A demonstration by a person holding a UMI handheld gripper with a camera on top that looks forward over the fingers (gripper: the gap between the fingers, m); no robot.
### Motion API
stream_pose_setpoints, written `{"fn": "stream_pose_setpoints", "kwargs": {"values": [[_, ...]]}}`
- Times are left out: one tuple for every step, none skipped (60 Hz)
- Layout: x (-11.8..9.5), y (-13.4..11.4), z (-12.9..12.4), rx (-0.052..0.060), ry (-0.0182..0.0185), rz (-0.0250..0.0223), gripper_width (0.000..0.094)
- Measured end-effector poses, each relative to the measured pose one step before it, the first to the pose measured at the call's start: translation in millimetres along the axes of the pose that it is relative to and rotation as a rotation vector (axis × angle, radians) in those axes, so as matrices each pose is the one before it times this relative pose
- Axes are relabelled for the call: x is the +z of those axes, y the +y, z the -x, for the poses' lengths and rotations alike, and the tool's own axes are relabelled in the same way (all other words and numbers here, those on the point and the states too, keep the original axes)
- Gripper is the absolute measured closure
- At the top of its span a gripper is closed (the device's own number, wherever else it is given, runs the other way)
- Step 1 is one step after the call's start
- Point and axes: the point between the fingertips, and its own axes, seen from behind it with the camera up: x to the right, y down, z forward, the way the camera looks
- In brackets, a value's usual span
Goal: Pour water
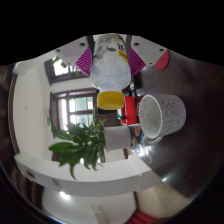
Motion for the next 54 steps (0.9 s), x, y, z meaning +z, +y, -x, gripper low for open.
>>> {"fn": "stream_pose_setpoints", "kwargs": {"values": [[1.77,-2.27,0.18,-0.0334,0.00271,-0.00057,0.0504],[1.78,-2.45,-0.17,-0.0312,0.00301,-0.00288,0.0505],[2.31,-2.58,-0.48,-0.0291,0.00516,-0.00505,0.0505],[2.01,-2.48,-0.45,-0.0293,0.00554,-0.00471,0.0501],[1.53,-2.27,-0.41,-0.0329,0.00563,-0.00265,0.0502],[1.33,-2.31,-0.64,-0.0373,0.00558,-0.00288,0.0503],[1.69,-2.95,-1.16,-0.0373,0.00833,-0.0049,0.0502],[1.53,-2.98,-2.25,-0.035,0.01218,-0.00579,0.0502],[3.27,3.74,-0.81,-0.0318,0.01481,-0.01181,0.0502],[-1.55,-5.98,-5.72,-0.0368,0.01108,-0.00192,0.0502],[0.22,-1.43,-1.56,-0.0394,0.01019,-0.00205,0.0502],[1.5,-1.77,-1.32,-0.0398,0.00914,0.00167,0.0506],[1.67,-0.54,-0.49,-0.0401,0.00793,0.00401,0.0502],[1.92,-0.19,0.67,-0.0388,0.00548,0.00481,0.0501],[1.18,-0.56,1.12,-0.0373,0.00268,0.00242,0.0498],[1.29,-0.77,0.67,-0.0308,0.00362,-0.00019,0.05],[5.67,4.49,3.38,-0.027,0.00534,-0.00788,0.05],[-2.7,-5.76,-3.55,-0.0223,0.0004,-0.00363,0.05],[1.07,-1.8,-0.61,-0.0193,0.00361,-0.00404,0.0501],[-0.16,-1.49,-1.39,-0.0151,0.00253,-0.00188,0.05],[0.34,-0.44,-0.26,-0.0092,0.0027,0.00109,0.05],[0.33,-0.08,-0.08,-0.0021,0.00171,0.00378,0.0496],[-0.28,0.65,-0.29,0.0039,0.00111,0.00433,0.0497],[-0.09,0.27,0.6,0.0069,-0.00097,0.00346,0.0497],[-0.29,0.42,1.21,0.0079,-0.00357,0.00411,0.0497],[5.81,6.21,10.88,0.0086,-0.00194,-0.00146,0.0502],[0.01,-0.31,0.43,0.0057,-0.00305,0.00216,0.05],[-1.44,-1.82,-2.63,0.0036,-0.0053,0.00066,0.0499],[-0.32,-0.05,-0.02,0.0026,0.00009,0.0017,0.0497],[0.02,0.37,0.21,0.002,0.00019,0.00175,0.0498],[-0.06,0.45,0.21,0.0034,0.00107,0.00072,0.0498],[0.12,0.03,0.05,0.007,0.00113,-0.00121,0.05],[-0.04,-0.29,0.12,0.0119,0.00122,-0.00263,0.0502],[-0.77,1.22,0.37,0.0175,0.00303,-0.00563,0.0502],[-0.23,-1.3,-1.11,0.0187,-0.00259,-0.00706,0.0504],[-0.62,0.47,-0.61,0.023,-0.00107,-0.0015,0.0502],[-0.56,0.59,-0.89,0.0284,-0.00138,-0.00035,0.0501],[-1.02,0.54,-0.88,0.0335,-0.00245,-0.00139,0.0501],[-1.43,0.13,-0.86,0.0387,-0.00393,-0.00186,0.05],[-1.48,0.03,-0.73,0.0438,-0.00625,-0.00298,0.0501],[-2.0,0.26,-0.17,0.0489,-0.00845,-0.00294,0.05],[1.31,4.9,4.12,0.0537,-0.0043,-0.00226,0.0499],[-3.08,-0.13,-1.88,0.0496,-0.02042,-0.00956,0.0497],[-1.21,0.95,0.97,0.0513,-0.01447,-0.0002,0.0498],[-1.2,1.23,1.07,0.0527,-0.01423,-0.00007,0.0496],[-1.62,1.29,0.81,0.0538,-0.01592,-0.00097,0.0498],[-1.45,1.14,0.33,0.0544,-0.01519,-0.00072,0.0499],[-1.64,1.24,0.45,0.0554,-0.01388,0.00003,0.05],[-1.51,1.38,-0.04,0.0546,-0.01292,0.00136,0.05],[1.92,2.79,3.89,0.056,-0.00076,0.00613,0.0501],[1.31,0.65,2.99,0.0557,-0.01217,0.00041,0.0499],[-3.92,3.01,-8.14,0.049,-0.02616,-0.0046,0.05],[-0.52,1.47,-1.66,0.0554,-0.01068,0.0002,0.0501],[-0.51,1.74,-1.47,0.0577,-0.00872,0.00145,0.0502]]}}
